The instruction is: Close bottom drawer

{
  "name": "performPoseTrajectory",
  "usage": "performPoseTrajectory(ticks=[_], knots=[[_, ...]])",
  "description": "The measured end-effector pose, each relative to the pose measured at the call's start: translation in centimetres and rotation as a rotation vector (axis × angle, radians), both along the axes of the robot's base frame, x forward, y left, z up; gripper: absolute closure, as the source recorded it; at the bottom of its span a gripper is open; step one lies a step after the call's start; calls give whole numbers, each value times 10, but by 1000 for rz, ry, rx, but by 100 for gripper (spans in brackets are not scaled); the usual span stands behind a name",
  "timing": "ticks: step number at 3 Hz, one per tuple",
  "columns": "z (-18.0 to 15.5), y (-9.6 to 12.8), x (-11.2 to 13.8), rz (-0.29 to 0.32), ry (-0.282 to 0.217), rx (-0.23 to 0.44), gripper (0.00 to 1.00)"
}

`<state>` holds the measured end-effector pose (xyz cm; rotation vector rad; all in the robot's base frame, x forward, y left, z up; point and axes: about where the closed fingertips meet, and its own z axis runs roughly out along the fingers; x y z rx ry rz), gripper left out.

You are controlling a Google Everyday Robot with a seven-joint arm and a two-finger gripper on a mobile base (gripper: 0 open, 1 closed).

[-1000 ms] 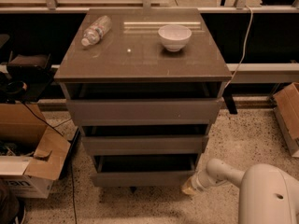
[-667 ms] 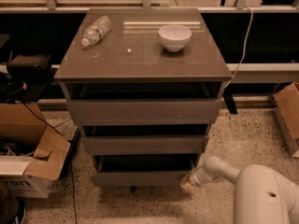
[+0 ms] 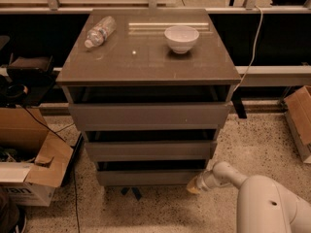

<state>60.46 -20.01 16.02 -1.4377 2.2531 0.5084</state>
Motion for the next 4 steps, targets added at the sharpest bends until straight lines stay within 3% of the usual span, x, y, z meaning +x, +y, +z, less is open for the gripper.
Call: performPoseTrajectory(ticks=[2,3,4], knots=[[-4,4,-3,5,7,4,12],[-5,6,-4,6,10,5,0],[-5,6,-5,6,10,5,0]])
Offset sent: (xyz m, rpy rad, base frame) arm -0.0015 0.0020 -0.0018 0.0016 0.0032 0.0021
